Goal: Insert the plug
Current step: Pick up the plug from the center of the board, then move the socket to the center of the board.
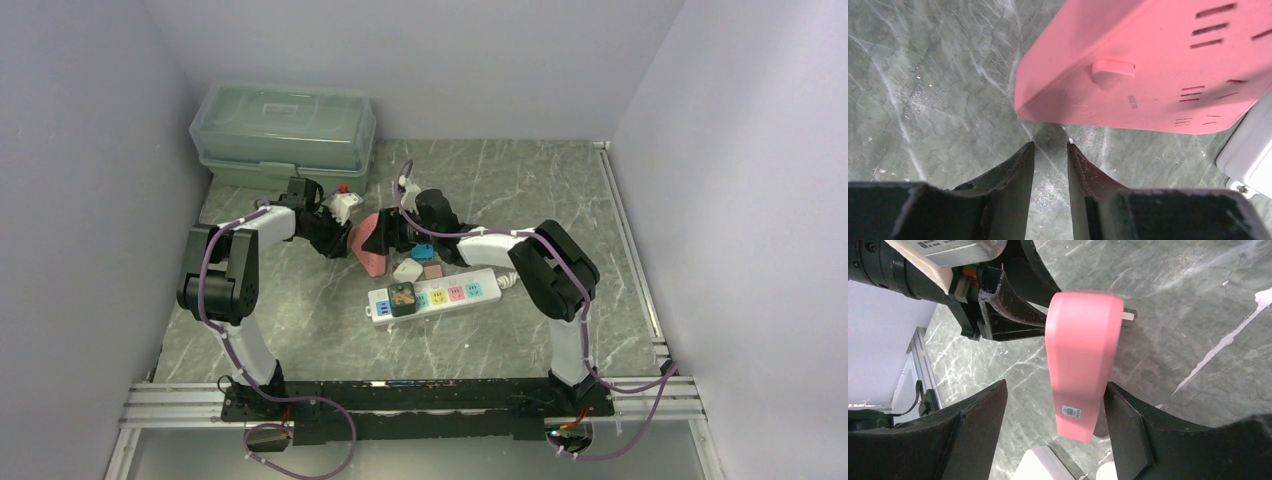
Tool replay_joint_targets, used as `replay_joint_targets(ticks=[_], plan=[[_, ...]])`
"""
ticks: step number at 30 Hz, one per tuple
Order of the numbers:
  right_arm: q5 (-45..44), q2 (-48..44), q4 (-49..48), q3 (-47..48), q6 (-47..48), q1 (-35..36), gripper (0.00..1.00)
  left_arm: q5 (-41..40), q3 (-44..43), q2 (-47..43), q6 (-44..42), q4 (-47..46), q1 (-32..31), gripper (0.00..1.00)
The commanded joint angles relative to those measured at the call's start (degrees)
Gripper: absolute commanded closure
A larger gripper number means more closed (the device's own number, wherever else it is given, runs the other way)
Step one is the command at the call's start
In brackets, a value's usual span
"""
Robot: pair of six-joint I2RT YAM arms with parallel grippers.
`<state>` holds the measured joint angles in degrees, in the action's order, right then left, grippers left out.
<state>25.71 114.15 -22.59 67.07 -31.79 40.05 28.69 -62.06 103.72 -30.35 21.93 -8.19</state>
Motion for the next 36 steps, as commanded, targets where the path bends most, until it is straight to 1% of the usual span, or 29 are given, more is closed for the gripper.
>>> replay_joint_targets(ticks=[1, 5, 9, 12, 14, 15, 16, 17, 18, 19, 20, 21, 23, 24, 25, 29, 31, 34, 36], plan=[[-1.6, 0.9, -6.9, -1.2, -3.5, -0.3, 0.29, 1.2, 0.8, -0.5, 0.5, 0.6, -0.3, 0.64], [-3.1, 2.4, -7.6, -1.0, -5.3, -0.2, 0.35, 2.1, 0.5, -0.2, 1.1, 0.5, -0.3, 0.64], [-8.9, 2.1, -4.9, -1.1, -4.5, 0.4, 0.42, 2.2, 0.6, -1.1, 1.0, 0.8, -0.3, 0.64], [-12.6, 1.1, -4.0, -1.6, -4.0, 0.9, 0.50, 2.3, 0.5, -2.5, 1.1, 1.4, -0.1, 0.64], [-13.3, 0.2, -4.8, -2.2, -4.1, 0.9, 0.59, 2.8, 0.1, -3.8, 2.0, 1.8, 0.6, 0.63], [-13.4, -0.3, -4.6, -2.2, -4.2, 0.9, 0.66, 3.1, -0.5, -4.7, 2.6, 2.2, 0.9, 0.61], [-13.5, -0.8, -4.1, -2.0, -4.1, 0.9, 0.77, 3.3, -1.2, -5.4, 2.9, 2.9, 1.2, 0.60], [-13.6, -1.2, -3.6, -1.7, -3.9, 0.8, 0.83, 3.6, -1.8, -6.2, 3.2, 3.7, 1.4, 0.57], [-13.7, -1.6, -3.2, -1.3, -3.7, 0.8, 0.88, 3.9, -2.4, -7.1, 3.4, 4.2, 1.8, 0.54], [-13.8, -2.0, -2.6, -0.8, -3.5, 0.8, 0.92, 4.1, -2.9, -8.1, 3.5, 4.8, 2.0, 0.46], [-13.8, -2.3, -1.9, -0.2, -3.3, 0.7, 0.93, 4.2, -3.4, -9.1, 3.3, 5.4, 2.1, 0.41], [-13.7, -2.6, -1.2, 0.6, -3.1, 0.7, 0.93, 4.1, -4.1, -10.1, 3.1, 6.1, 2.2, 0.31], [-13.8, -3.7, 0.8, 2.1, -2.4, 0.5, 0.94, 3.5, -5.4, -12.1, 2.9, 7.8, 2.3, 0.26], [-14.3, -4.6, 1.9, 2.9, -1.8, 0.4, 0.94, 3.3, -6.1, -13.0, 2.6, 8.7, 2.3, 0.13], [-15.0, -6.0, 3.5, 3.8, -1.1, 0.2, 0.94, 3.2, -6.8, -14.1, 2.2, 9.5, 2.4, 0.06], [-18.9, -10.9, 12.5, 8.3, 2.0, -1.0, 0.95, 2.9, -9.4, -17.8, 2.1, 11.5, 2.6, 0.01], [-21.2, -14.0, 17.2, 9.3, 3.2, -1.4, 0.96, 3.3, -11.4, -18.6, 2.8, 13.7, 2.6, 0.00], [-25.4, -19.6, 24.4, 8.1, 3.4, -1.6, 0.97, 7.2, -14.9, -17.8, 1.9, 19.9, 2.6, 0.00], [-28.2, -24.0, 29.6, 5.1, 2.7, -1.5, 0.99, 10.2, -15.6, -17.1, 2.1, 21.5, 2.4, 0.00]])
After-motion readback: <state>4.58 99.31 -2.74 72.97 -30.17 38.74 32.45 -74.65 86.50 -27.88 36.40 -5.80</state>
